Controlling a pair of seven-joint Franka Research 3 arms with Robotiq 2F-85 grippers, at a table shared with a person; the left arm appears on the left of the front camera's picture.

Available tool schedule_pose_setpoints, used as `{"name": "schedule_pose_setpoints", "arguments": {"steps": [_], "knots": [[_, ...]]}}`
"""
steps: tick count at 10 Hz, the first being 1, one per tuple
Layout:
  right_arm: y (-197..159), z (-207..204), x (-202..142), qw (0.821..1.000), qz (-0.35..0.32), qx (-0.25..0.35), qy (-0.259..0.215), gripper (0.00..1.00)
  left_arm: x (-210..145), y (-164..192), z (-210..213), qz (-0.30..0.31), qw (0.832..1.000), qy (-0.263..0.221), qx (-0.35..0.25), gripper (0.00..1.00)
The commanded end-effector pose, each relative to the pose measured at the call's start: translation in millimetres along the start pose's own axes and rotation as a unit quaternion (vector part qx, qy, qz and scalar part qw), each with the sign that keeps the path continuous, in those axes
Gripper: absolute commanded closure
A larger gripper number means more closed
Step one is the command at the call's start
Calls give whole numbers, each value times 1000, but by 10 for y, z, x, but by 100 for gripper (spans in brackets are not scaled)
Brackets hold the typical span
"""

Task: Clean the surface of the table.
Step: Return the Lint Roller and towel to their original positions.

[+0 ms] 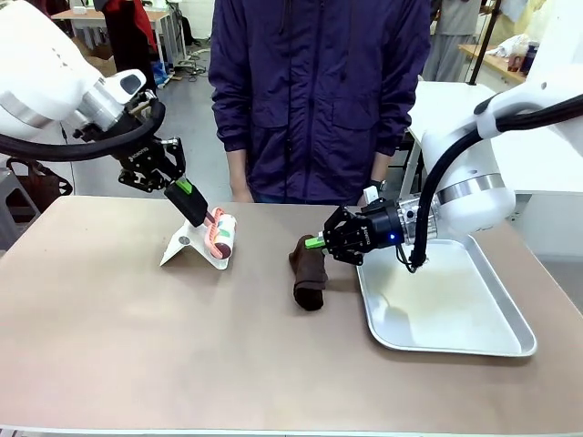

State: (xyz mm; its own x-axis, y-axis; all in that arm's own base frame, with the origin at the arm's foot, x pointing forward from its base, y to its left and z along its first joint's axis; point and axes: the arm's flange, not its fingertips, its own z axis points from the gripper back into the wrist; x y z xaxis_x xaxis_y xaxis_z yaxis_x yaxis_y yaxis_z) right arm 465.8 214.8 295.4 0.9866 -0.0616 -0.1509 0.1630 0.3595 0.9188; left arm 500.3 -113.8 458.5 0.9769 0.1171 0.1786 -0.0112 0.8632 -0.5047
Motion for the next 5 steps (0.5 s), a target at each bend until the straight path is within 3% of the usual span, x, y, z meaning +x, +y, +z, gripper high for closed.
{"name": "schedule_pose_setpoints", "arguments": {"steps": [1, 5], "knots": [[-23, 1, -52, 1000, 9, 6, -6, 92, 62, -74, -121, 13, 1000, 1, 28, 77], [-53, 56, -29, 1000, 15, 23, 11, 92, 126, -118, -264, -5, 998, -20, 54, 77]]}}
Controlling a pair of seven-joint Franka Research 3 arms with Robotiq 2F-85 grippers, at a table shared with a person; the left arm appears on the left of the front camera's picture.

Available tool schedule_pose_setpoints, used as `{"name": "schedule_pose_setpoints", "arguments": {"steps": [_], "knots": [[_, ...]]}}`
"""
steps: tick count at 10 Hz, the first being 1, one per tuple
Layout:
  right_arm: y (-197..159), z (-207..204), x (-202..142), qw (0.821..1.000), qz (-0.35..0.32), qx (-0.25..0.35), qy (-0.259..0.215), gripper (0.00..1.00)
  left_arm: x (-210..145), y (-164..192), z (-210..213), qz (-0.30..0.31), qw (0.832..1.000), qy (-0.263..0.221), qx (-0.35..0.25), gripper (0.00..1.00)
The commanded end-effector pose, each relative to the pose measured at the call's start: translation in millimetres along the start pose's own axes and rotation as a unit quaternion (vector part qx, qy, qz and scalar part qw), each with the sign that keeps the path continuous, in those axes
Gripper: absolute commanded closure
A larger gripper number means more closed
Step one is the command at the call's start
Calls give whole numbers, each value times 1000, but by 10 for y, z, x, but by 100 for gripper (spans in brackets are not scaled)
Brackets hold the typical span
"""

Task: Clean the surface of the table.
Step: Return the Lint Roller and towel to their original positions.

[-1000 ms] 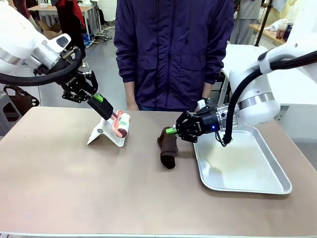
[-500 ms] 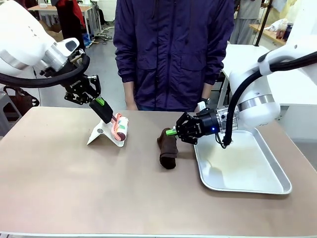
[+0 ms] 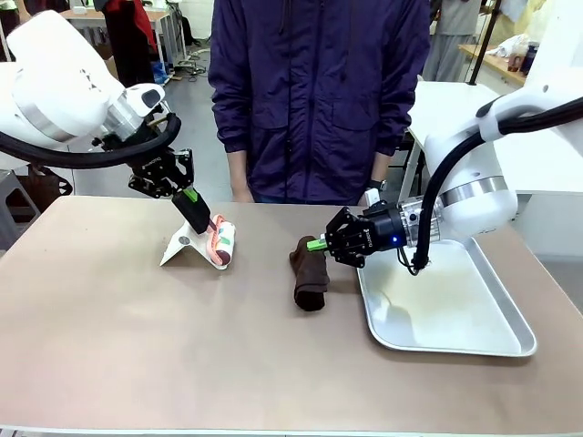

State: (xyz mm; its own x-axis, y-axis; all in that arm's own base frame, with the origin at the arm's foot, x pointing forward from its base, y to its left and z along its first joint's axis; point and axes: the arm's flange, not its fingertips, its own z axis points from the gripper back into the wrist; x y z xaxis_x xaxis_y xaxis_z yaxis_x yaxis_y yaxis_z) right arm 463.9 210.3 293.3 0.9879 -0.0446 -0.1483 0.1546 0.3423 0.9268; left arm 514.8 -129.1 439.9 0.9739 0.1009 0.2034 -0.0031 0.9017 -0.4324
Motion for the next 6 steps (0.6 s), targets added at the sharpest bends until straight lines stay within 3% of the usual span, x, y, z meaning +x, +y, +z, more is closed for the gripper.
{"name": "schedule_pose_setpoints", "arguments": {"steps": [1, 6], "knots": [[-17, 23, -14, 1000, 10, 13, 8, 92, 48, -83, -27, 3, 1000, -11, 18, 77], [-2, -11, -2, 1000, 14, 12, 20, 92, 60, -7, -118, -4, 1000, -12, 27, 77]]}}
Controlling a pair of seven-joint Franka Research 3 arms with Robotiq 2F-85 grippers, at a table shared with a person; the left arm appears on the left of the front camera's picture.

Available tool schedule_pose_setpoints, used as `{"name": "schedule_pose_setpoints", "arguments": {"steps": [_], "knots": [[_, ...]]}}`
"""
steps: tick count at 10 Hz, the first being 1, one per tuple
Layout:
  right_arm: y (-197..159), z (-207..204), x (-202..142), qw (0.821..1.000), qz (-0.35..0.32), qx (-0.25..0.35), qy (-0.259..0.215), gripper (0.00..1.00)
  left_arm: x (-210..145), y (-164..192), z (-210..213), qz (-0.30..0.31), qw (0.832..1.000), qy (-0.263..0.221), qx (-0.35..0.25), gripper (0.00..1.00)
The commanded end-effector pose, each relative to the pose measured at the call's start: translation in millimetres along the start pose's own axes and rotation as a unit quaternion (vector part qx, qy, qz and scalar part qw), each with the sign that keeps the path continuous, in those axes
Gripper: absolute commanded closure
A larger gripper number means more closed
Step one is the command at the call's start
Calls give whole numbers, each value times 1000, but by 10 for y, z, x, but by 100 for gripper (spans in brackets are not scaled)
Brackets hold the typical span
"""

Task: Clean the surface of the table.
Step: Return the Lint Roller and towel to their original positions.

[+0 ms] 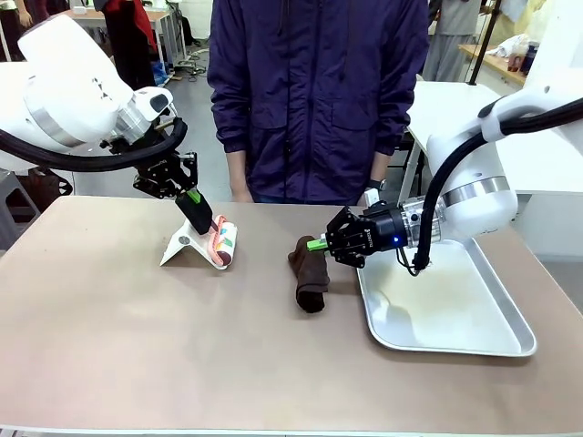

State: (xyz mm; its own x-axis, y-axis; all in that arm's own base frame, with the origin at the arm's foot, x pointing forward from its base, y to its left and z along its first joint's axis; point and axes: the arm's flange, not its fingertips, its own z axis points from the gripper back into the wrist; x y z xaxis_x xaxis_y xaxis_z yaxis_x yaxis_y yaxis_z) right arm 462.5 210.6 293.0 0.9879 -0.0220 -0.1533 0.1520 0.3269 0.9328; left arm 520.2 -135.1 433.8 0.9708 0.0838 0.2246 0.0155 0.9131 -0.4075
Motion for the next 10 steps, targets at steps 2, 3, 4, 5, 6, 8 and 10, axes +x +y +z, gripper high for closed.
{"name": "schedule_pose_setpoints", "arguments": {"steps": [2, 3, 4, 5, 6, 8, 10], "knots": [[-7, -4, 4, 1000, 8, 2, 9, 92, 17, 6, -28, 7, 1000, -7, 16, 77], [-16, 4, -5, 1000, 3, -4, 7, 92, 11, 1, -31, 8, 1000, -7, 16, 77], [-16, 6, -23, 1000, 12, -4, 11, 35, 9, 4, -34, 6, 1000, -9, 21, 29], [-16, 7, -21, 1000, 5, -4, 11, 35, 5, 11, -30, 6, 1000, -4, 16, 21], [-26, 8, -17, 1000, 0, -7, 13, 0, 0, 20, -14, 7, 1000, -1, 13, 0], [-30, 9, -14, 1000, -3, -8, 14, 0, -1, 30, 10, 10, 1000, -4, 12, 0], [-19, 62, -31, 1000, 0, -12, 5, 0, -3, 49, 80, 12, 1000, -11, 9, 0]]}}
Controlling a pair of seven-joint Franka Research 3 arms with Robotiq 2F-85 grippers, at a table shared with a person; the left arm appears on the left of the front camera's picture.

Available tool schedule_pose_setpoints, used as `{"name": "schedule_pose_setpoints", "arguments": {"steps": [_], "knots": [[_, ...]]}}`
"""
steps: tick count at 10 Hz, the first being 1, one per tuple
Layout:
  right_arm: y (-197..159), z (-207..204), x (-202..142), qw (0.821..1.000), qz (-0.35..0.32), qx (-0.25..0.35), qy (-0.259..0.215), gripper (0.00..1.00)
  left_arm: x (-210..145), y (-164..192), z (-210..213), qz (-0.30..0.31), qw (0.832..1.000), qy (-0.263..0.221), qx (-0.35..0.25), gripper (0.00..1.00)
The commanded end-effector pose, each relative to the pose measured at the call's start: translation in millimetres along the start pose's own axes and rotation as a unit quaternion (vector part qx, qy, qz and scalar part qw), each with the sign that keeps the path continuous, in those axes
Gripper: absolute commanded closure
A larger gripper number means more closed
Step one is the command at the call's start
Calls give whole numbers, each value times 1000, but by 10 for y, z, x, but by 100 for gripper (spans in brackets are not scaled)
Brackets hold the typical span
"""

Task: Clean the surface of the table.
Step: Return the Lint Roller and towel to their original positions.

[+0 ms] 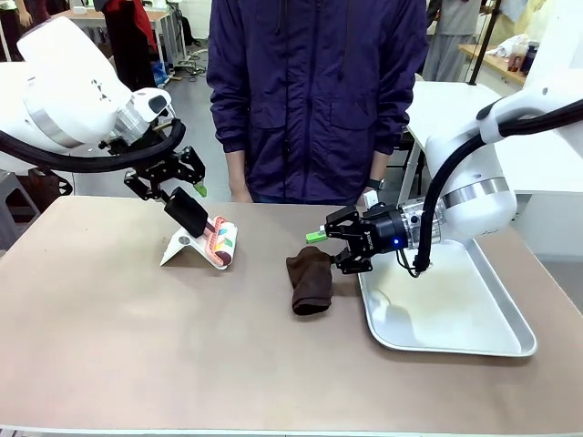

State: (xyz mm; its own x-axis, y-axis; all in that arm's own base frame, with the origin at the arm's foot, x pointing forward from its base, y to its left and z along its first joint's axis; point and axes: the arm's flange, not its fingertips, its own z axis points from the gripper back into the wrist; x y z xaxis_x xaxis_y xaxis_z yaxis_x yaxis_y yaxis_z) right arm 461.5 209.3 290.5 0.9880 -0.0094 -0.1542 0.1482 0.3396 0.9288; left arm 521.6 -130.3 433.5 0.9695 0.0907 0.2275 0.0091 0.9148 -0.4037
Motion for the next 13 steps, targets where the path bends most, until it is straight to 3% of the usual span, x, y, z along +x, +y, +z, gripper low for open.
{"name": "schedule_pose_setpoints", "arguments": {"steps": [1, 2, 5, 8, 10, 12, 13], "knots": [[44, 96, -66, 1000, 12, -20, -9, 0, -25, 32, 121, 11, 1000, -8, 4, 0], [130, 125, -107, 999, 16, -43, -8, 0, -44, 62, 184, 14, 1000, -10, 4, 0], [496, 37, -164, 979, 7, -204, -7, 0, -256, 142, 436, 12, 1000, -13, -7, 0], [970, -181, -138, 922, 11, -388, 3, 0, -499, 265, 683, 7, 999, -26, -33, 0], [1185, -232, -164, 895, 9, -446, -14, 0, -624, 445, 811, 18, 998, -37, -46, 0], [1245, 62, -408, 912, 10, -408, -23, 0, -1011, 846, 1142, 15, 995, -25, -99, 0], [1215, 270, -562, 933, 8, -360, -13, 0, -1264, 1057, 1322, 9, 992, -25, -126, 0]]}}
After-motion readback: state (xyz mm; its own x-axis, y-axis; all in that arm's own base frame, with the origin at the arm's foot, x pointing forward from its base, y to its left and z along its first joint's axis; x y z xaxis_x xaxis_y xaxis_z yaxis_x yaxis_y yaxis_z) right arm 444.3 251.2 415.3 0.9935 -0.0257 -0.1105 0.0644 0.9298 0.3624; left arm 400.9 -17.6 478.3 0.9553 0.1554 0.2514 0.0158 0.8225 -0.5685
